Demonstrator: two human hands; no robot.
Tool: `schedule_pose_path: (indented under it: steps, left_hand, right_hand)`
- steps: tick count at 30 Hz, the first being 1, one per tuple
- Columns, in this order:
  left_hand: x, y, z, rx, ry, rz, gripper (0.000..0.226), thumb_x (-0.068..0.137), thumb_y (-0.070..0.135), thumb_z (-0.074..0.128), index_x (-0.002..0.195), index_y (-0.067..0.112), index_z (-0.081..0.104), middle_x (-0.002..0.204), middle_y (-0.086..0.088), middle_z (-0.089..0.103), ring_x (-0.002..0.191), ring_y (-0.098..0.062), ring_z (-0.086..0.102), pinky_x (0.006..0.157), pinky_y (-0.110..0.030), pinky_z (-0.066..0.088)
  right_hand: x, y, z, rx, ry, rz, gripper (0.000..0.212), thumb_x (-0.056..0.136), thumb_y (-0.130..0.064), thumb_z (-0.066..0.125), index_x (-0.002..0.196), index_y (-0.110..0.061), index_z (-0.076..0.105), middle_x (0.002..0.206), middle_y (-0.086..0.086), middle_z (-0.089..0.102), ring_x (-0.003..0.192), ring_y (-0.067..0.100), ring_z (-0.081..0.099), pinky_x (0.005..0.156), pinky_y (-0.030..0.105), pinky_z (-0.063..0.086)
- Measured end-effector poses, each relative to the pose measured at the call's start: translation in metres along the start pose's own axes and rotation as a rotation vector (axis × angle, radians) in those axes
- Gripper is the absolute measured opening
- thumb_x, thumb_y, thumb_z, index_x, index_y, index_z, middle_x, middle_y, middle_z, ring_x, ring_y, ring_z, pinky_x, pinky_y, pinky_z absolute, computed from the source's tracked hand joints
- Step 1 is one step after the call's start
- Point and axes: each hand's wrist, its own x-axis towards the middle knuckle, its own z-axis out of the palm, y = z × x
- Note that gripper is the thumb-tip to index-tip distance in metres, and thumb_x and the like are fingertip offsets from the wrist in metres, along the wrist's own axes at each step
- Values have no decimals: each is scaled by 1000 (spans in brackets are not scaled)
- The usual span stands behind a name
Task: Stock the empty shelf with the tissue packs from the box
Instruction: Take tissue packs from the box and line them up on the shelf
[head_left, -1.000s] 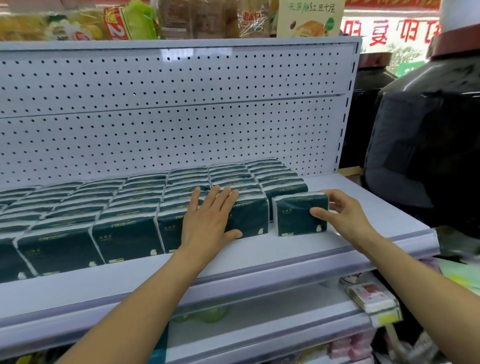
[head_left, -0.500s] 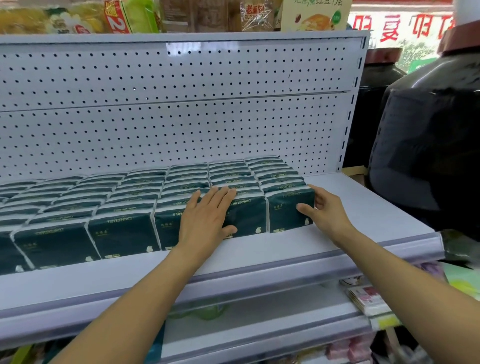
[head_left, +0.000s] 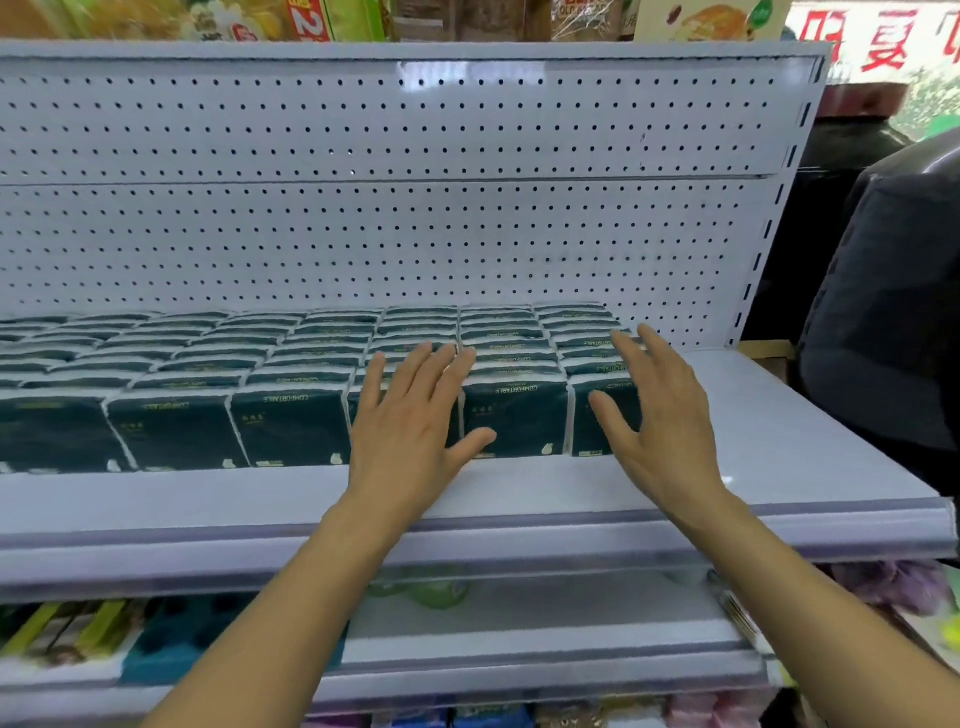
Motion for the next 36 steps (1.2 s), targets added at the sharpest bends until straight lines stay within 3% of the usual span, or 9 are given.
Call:
schedule_pose_path:
  steps: [3, 6, 18, 23, 27, 32, 36]
  left_hand:
    - [-34, -16, -17, -24, 112, -9, 68, 91, 58, 44, 147, 20, 40, 143, -2, 52, 128, -22, 50, 110, -47, 37]
    - [-73, -40, -35, -11, 139, -42, 68, 90, 54, 51, 147, 18, 41, 140, -2, 54, 120, -20, 53, 100, -39, 44]
    - [-275, -221, -152, 329, -199, -358, 72, 87, 61, 52, 147, 22, 40, 137, -2, 56, 120, -25, 56, 98, -47, 44]
    - [-375, -305, -194, 418, -368, -481, 72, 87, 63, 53, 147, 24, 41, 140, -4, 54, 127, -27, 51, 104, -52, 40]
    - [-452, -357, -212, 398, -439, -621, 72, 85, 63, 58, 143, 24, 44, 137, -2, 55, 124, -26, 53, 104, -49, 40]
    - [-543, -405, -218, 309, -523, -814, 74, 81, 67, 39, 141, 25, 50, 127, 1, 62, 115, -25, 60, 97, -45, 46]
    - [-600, -432, -209, 253, -603, -944, 69, 87, 63, 51, 144, 25, 46, 129, 0, 61, 119, -26, 57, 98, -43, 43]
  right_hand:
    - [-11, -36, 8, -44, 22, -213, 55, 94, -42, 52, 144, -21, 41, 145, 6, 46, 126, 26, 46, 107, 48, 35]
    - [-28, -81, 24, -9, -6, -386, 54, 95, -40, 50, 142, -15, 43, 130, 5, 57, 116, 23, 53, 106, 50, 37]
    - [-129, -329, 135, 144, -286, -772, 54, 94, -41, 49, 142, -18, 43, 136, 10, 52, 117, 30, 53, 90, 44, 43]
    - [-193, -446, 192, 191, -442, -832, 50, 94, -45, 45, 139, -24, 46, 140, 9, 51, 122, 31, 51, 90, 44, 45]
    - [-246, -517, 235, 219, -544, -836, 51, 90, -41, 59, 137, -22, 48, 134, 8, 54, 115, 31, 56, 84, 44, 48]
    - [-312, -563, 287, 224, -770, -766, 47, 87, -43, 64, 130, -24, 55, 125, 3, 59, 107, 27, 61, 73, 40, 52]
    - [-347, -583, 322, 196, -1002, -741, 45, 93, -46, 53, 135, -30, 51, 131, -3, 54, 117, 22, 54, 83, 38, 51]
